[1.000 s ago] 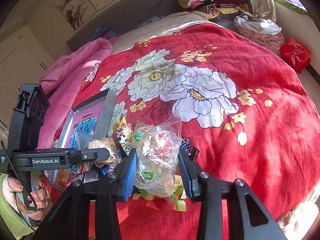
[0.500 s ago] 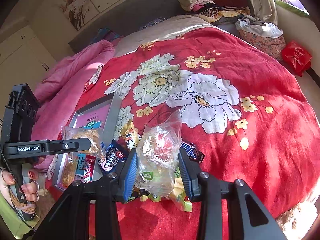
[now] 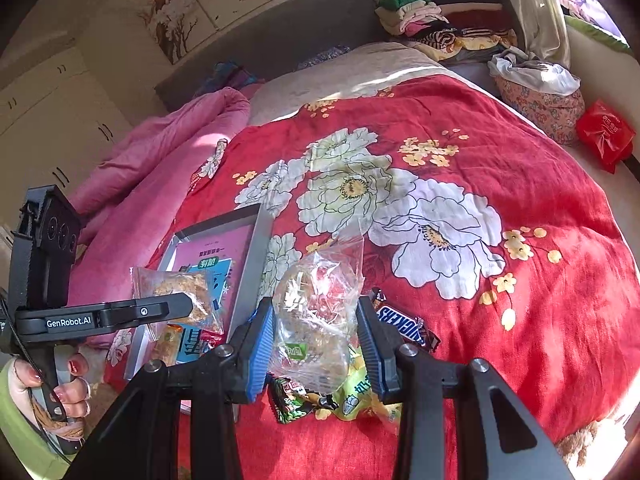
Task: Organize snacks
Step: 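Carry the clear pastry bag and clear candy bag toward the silver tray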
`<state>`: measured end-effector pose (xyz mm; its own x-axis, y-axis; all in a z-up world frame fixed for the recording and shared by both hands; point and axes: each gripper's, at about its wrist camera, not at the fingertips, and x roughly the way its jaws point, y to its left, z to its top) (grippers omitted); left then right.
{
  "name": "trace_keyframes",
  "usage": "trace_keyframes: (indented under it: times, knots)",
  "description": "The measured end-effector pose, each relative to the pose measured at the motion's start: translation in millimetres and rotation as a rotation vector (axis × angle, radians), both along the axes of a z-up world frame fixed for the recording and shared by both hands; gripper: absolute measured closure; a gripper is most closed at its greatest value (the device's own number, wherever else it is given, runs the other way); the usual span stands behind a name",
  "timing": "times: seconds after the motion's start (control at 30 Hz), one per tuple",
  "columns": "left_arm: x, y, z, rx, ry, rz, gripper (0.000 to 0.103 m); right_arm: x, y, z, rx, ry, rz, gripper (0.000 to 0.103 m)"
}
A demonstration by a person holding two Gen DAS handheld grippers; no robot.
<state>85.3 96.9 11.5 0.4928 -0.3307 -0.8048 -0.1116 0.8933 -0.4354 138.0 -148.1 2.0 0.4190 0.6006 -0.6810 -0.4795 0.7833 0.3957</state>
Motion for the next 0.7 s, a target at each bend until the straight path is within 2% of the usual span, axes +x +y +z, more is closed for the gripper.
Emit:
trace_keyframes:
  times: [0.2, 0.7]
  knots:
    - [-11, 9, 12, 0.012, -0.037, 0.024, 0.069, -6, 18, 8, 0.002, -0.011, 0.046, 0.063]
    - [-40, 41, 18, 0.017, -0.059, 0.101, 0.069, -20, 41, 21, 0.013, -0.022, 0.099, 0.062]
